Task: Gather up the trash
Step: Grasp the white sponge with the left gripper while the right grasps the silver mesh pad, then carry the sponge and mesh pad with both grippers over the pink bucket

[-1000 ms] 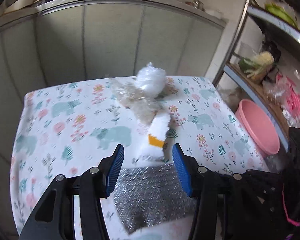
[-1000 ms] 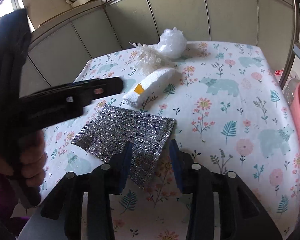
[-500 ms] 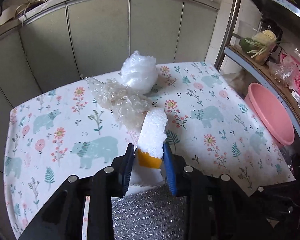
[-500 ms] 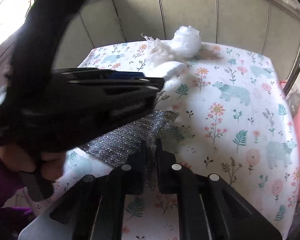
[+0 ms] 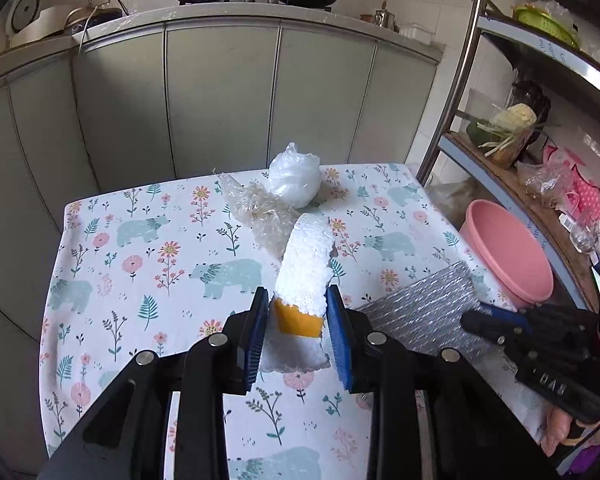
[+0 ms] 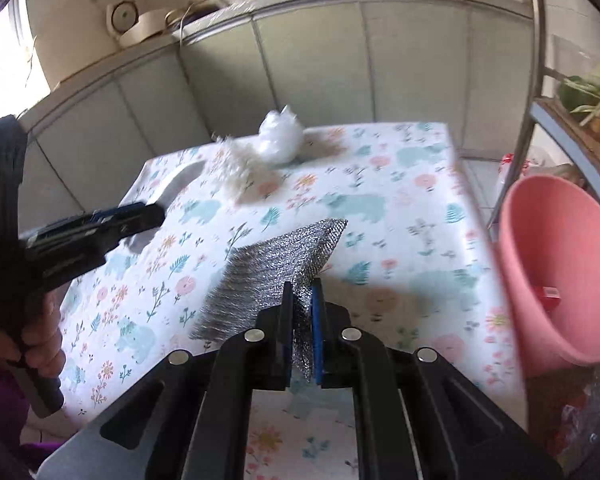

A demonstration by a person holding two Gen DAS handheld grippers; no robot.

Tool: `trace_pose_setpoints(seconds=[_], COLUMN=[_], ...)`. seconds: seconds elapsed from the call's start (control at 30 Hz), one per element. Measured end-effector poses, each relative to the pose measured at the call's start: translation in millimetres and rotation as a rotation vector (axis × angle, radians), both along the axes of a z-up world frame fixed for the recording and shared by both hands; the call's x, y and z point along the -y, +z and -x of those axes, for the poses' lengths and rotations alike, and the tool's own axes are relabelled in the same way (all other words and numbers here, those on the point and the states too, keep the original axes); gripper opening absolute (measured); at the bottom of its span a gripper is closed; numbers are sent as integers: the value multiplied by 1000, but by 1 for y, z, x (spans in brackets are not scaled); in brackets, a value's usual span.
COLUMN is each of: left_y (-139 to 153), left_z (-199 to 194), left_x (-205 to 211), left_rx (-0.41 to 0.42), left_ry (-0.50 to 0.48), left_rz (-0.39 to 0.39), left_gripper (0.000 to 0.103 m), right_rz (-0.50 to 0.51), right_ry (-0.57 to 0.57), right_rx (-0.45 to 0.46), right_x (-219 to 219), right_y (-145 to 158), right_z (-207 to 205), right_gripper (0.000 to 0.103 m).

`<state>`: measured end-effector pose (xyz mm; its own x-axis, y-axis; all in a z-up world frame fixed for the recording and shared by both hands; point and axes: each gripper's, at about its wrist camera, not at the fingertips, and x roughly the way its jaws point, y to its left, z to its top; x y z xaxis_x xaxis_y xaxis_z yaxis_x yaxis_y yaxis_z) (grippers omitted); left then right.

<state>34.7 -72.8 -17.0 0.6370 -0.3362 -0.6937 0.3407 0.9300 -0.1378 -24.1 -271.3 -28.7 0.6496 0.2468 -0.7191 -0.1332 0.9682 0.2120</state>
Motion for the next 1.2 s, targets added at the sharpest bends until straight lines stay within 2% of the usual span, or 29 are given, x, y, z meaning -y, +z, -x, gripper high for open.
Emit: trace_pose_setpoints(seconds=[0.33,0.77,1.2], left_y=[18,45,59], left_z=[25,48,43], left_x=[-8,4,57], left_rx=[30,97,114], left_ry=[24,24,-35], left_rz=[32,54,36], left_gripper=[29,29,29], right_rz=[-5,-1,-7], right_ry=[-39,-77,-150], right_rx=[103,201,255], right_x=[18,33,69], right_y=[35,66,82], right_z=[17,38,46], right_gripper=[8,8,8])
